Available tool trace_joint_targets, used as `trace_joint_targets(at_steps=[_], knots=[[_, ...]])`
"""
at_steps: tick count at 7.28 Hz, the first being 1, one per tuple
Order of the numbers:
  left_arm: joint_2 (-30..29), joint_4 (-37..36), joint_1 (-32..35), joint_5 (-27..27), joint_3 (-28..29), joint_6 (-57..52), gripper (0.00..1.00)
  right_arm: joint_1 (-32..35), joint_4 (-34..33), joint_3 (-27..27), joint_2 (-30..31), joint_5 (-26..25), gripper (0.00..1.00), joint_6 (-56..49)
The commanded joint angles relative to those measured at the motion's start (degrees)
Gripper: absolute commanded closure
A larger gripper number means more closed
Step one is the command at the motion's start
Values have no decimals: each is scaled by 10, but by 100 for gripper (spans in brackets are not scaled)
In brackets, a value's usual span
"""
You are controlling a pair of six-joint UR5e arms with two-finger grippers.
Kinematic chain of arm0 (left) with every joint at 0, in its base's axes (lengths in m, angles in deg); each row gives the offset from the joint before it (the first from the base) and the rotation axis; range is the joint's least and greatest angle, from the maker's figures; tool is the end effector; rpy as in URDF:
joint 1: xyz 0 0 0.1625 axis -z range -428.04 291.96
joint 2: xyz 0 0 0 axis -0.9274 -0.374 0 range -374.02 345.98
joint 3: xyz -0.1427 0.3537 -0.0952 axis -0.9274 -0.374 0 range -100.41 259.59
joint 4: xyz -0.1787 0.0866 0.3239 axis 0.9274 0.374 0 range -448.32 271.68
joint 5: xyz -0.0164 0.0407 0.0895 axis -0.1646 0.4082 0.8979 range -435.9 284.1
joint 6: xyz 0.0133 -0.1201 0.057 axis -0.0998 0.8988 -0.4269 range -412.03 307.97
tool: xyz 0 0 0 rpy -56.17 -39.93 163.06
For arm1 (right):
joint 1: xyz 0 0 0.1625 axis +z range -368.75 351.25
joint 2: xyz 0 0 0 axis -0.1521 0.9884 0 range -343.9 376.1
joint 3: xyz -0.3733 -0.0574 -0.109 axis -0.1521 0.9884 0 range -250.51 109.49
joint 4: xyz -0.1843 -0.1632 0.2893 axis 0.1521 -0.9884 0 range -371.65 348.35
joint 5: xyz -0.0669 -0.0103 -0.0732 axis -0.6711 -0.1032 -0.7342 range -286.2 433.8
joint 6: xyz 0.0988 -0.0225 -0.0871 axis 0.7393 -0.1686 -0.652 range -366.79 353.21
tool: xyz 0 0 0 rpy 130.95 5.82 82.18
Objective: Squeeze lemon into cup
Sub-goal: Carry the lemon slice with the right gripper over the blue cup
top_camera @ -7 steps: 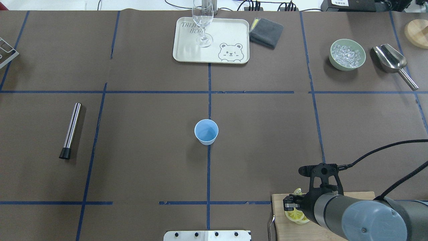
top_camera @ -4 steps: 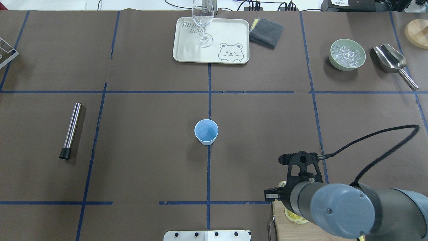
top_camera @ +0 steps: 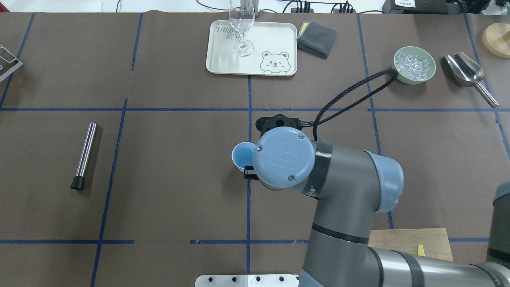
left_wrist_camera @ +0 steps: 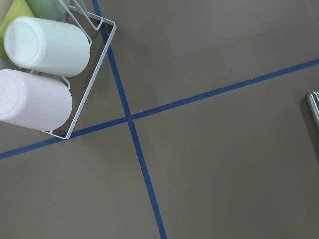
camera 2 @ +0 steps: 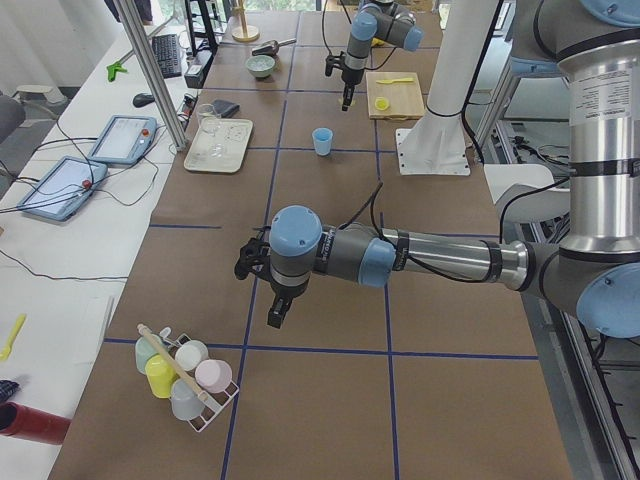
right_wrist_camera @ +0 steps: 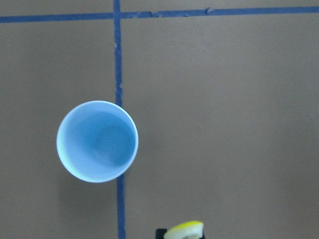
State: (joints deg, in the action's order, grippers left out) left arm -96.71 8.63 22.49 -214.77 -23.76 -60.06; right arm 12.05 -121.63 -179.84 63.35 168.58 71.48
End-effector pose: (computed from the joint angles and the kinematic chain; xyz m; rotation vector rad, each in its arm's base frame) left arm -0.0366 -0.4203 0.5782 0.2760 0.8324 0.2192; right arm -0.5144 -0.3260 0.1689 0.1293 -0.7276 0.1202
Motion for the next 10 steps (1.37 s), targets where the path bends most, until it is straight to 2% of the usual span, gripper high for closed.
trace_joint_targets(at_steps=[1, 2, 7, 8, 9, 10], knots=[[2, 0, 0, 0, 0, -1, 0, 12, 24, 94, -69, 1, 100, -5], [2, 0, 1, -1, 0, -1, 0, 13, 37, 128, -81, 1, 100, -5], [4, -1, 1, -1, 1, -1, 0, 27, 45, 139, -81, -4, 100, -45], [4, -1, 1, -1, 0, -1, 0, 27, 50, 140, -80, -3, 79, -45], [5, -1, 1, -1, 1, -1, 0, 27, 50, 140, -78, -3, 41, -45], [5, -1, 1, -1, 1, -1, 0, 27, 50, 140, -78, -3, 21, -45]])
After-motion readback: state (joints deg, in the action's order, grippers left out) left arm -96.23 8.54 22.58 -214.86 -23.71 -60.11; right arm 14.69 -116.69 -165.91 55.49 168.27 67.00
